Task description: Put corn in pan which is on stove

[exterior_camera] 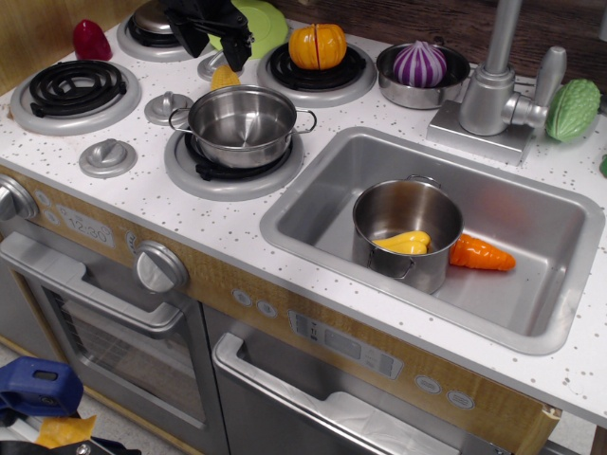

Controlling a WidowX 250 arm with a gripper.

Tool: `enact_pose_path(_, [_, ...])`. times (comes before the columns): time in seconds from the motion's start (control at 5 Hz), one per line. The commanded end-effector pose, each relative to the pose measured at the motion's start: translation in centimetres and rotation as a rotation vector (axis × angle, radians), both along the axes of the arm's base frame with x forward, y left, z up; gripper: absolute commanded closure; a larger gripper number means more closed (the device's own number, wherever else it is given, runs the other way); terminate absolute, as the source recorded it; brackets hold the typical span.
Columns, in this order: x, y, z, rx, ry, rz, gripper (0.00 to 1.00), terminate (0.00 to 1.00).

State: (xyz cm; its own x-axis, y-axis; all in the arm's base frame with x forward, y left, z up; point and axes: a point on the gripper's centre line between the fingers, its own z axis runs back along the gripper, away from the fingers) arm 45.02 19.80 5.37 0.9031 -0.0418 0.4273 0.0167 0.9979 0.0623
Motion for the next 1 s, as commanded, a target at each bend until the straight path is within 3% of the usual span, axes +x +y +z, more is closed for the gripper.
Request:
enact_pose_path(0.0, [0.0, 0.0, 0.0, 0.000, 0.000, 0.000, 0.00, 0.00])
enact_pose_path(0.6, [1.0, 0.1, -1.4, -0.007, -0.051, -0.009, 0.00, 0.00])
enact_pose_path(0.8, [1.0, 0.2, -1.3, -0.011, -0.056, -0.018, 1.00, 0.00])
